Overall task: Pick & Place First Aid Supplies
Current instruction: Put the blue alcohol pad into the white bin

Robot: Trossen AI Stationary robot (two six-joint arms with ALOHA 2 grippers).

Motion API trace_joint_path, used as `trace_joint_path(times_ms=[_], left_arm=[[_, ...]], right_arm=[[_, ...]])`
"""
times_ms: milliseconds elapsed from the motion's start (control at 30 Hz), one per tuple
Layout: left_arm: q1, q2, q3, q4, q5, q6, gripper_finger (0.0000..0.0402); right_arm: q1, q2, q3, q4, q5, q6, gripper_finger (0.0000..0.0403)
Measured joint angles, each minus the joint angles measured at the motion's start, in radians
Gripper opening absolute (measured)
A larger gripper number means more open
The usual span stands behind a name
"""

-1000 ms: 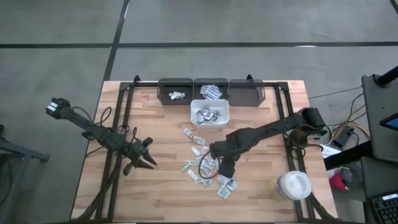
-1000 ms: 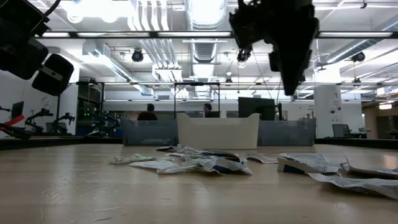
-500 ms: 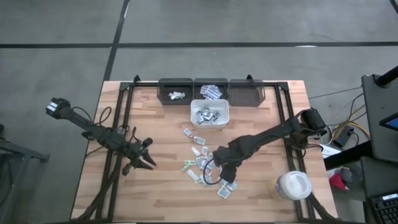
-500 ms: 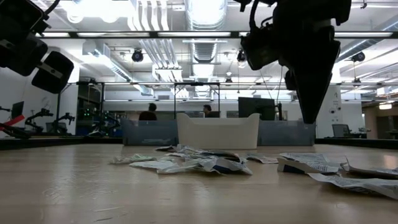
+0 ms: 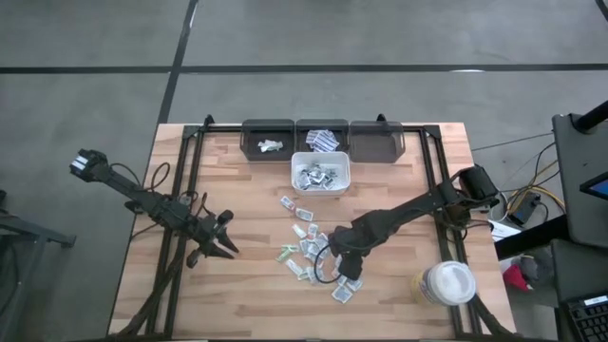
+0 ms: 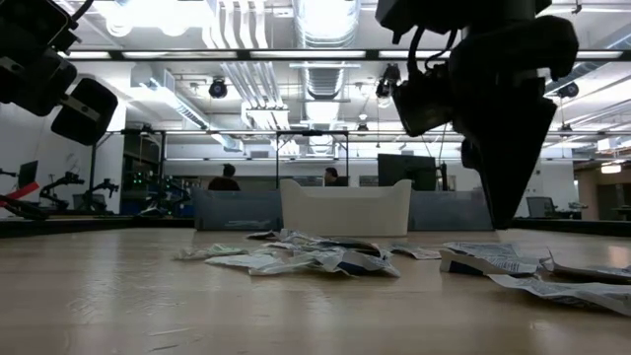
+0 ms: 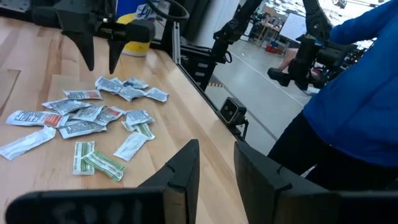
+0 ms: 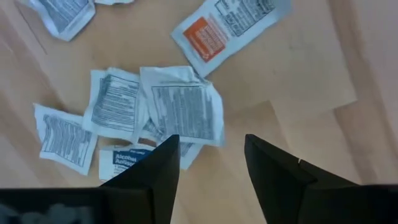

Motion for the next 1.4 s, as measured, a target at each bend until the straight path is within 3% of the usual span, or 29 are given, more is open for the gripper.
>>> trace_joint_path(times_ms=[433,733,1400], left_arm=[[0.0,0.0,0.0,0.011,-0.012,0.0,0.0094],[0.0,0.0,0.0,0.013,-0.057,-0.002,0.0094],[0.0,0.0,0.0,0.026,-0.063,-0.001,0.0094]], right_arm=[[0.005,0.002,-0.063,0.088,0.001,0.016,0.0173],[0.011,0.081,-0.042,0.108,0.049,0.033,0.0166],[0.009,0.064,-0.011,0.033,0.086,-0.001,0.0022]])
